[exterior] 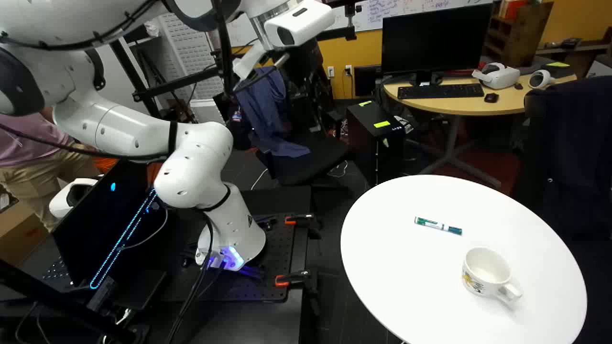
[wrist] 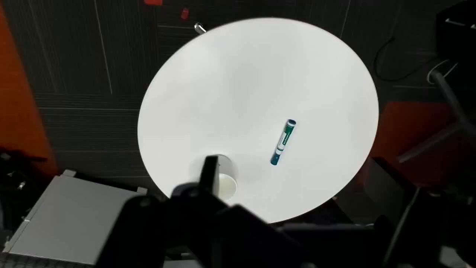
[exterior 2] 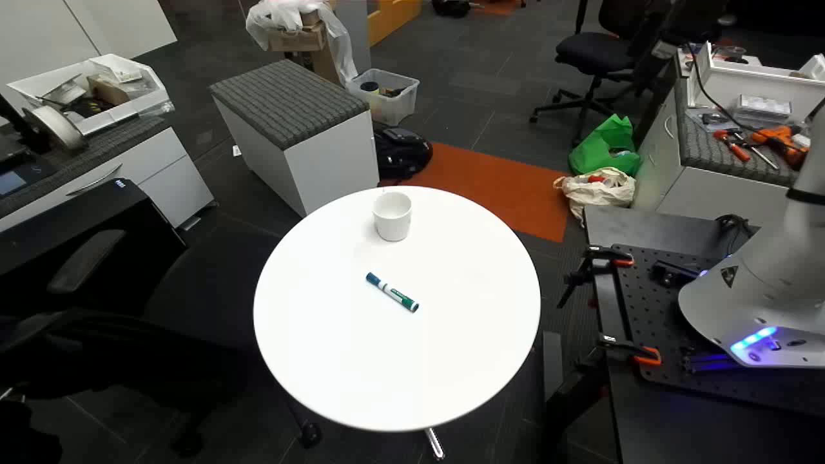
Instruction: Pick the marker then put it back on the table
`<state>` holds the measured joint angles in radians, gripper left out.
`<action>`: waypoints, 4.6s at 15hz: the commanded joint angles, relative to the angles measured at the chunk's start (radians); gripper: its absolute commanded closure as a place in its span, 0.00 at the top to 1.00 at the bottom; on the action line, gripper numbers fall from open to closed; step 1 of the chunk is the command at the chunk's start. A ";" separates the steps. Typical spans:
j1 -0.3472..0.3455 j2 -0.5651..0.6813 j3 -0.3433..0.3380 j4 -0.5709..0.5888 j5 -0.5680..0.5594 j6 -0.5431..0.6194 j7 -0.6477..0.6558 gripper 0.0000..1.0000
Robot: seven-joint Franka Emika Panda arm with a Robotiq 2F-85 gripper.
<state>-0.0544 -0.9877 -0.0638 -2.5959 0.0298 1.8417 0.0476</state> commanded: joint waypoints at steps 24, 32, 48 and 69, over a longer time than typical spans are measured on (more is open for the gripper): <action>0.131 0.291 0.049 0.059 0.180 0.281 0.002 1.00; 0.148 0.571 0.093 0.098 0.266 0.507 0.051 1.00; 0.115 1.058 0.102 0.309 0.188 0.601 0.336 1.00; 0.122 1.279 0.043 0.449 0.040 0.627 0.356 1.00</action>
<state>0.0623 0.2917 -0.0152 -2.1489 0.0672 2.4718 0.4058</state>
